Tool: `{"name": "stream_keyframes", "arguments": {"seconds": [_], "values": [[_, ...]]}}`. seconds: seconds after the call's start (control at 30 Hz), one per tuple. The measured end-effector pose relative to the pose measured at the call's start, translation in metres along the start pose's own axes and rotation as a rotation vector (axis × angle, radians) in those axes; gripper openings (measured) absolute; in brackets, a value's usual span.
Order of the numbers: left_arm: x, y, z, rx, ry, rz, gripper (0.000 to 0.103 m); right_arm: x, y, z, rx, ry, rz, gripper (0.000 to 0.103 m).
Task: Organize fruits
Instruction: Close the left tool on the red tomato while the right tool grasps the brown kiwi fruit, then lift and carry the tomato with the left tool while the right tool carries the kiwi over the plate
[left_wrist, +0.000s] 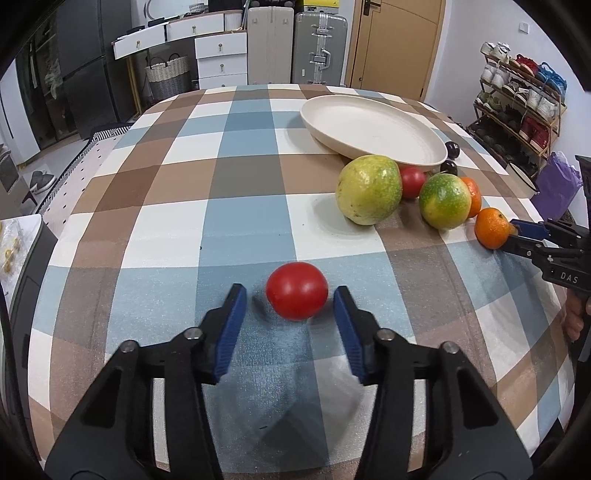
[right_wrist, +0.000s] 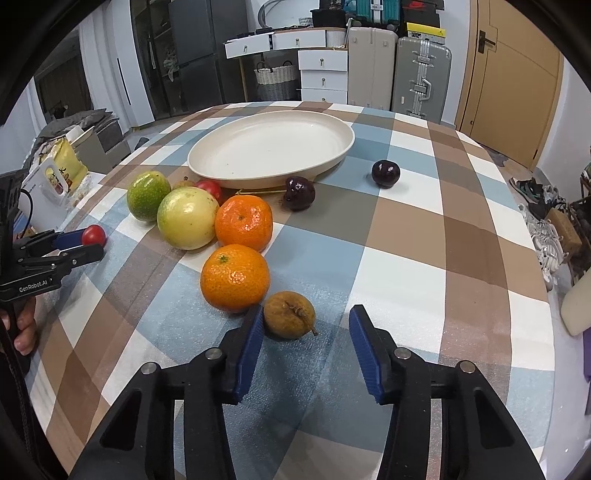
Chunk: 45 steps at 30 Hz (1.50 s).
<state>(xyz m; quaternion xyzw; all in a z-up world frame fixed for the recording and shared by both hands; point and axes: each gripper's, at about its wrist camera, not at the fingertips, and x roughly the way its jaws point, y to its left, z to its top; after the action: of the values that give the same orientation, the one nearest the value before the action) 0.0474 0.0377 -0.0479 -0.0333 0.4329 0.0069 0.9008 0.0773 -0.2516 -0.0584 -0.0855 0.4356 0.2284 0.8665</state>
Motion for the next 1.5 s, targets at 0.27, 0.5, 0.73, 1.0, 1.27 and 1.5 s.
{"name": "stream_keyframes", "arguments": {"seconds": [0.27,0.5,0.73,1.0,1.27,1.5], "values": [[-0.002,-0.003,-0.001,0.005,-0.002,-0.024,0.03,-0.004,0.006,-0.003,-0.007,-0.016,0.024,0.028],[-0.007,-0.007,0.0,-0.006,-0.023,-0.044,0.03,-0.009,0.008,-0.006,-0.021,-0.035,0.024,0.028],[-0.02,-0.016,0.008,-0.002,-0.071,-0.064,0.03,-0.022,0.007,-0.006,-0.015,-0.076,0.042,0.027],[-0.036,-0.028,0.022,0.009,-0.124,-0.071,0.03,-0.039,0.006,-0.002,-0.001,-0.132,0.061,0.027],[-0.043,-0.035,0.04,0.01,-0.162,-0.079,0.03,-0.054,0.012,0.008,-0.008,-0.183,0.087,0.027],[-0.046,-0.048,0.066,0.026,-0.197,-0.069,0.03,-0.06,0.02,0.026,-0.021,-0.222,0.113,0.027]]}}
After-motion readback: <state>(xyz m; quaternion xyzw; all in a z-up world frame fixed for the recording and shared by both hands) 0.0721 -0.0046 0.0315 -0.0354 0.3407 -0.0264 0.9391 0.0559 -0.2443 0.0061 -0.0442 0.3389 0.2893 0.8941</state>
